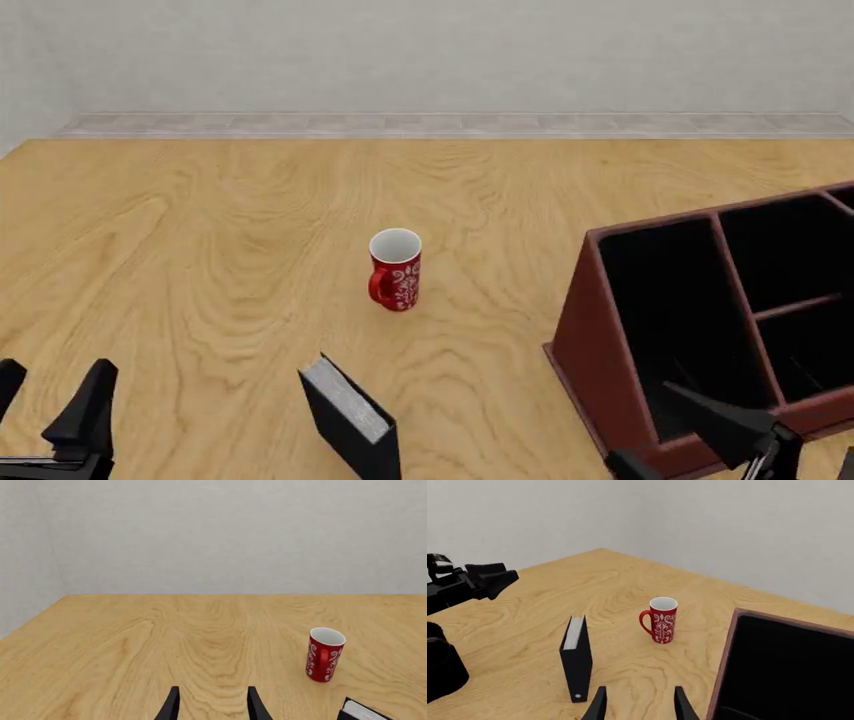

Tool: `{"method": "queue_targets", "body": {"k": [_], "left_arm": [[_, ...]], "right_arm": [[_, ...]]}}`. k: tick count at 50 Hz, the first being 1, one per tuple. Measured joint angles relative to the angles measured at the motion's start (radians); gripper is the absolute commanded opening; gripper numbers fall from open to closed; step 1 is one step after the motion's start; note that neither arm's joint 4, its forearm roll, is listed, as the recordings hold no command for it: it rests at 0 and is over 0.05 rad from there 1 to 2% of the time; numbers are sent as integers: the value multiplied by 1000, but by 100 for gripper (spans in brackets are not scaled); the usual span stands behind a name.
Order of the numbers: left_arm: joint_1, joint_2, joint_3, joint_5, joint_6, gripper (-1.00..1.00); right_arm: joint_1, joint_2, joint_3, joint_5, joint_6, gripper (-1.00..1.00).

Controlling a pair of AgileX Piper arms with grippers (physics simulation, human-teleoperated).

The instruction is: Pick up the book and place it in the left compartment of the caddy.

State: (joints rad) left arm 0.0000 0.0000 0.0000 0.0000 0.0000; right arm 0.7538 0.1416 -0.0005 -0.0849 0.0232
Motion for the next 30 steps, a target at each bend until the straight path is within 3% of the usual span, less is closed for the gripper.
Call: {"method": "queue_targets", "body": {"k": [13,30], "left_arm": [[0,0,0,0,0,100],[0,0,0,0,0,100]], "right_arm": [[52,-24,0,70,7,100],[111,179,0,-53,0,100]]}}
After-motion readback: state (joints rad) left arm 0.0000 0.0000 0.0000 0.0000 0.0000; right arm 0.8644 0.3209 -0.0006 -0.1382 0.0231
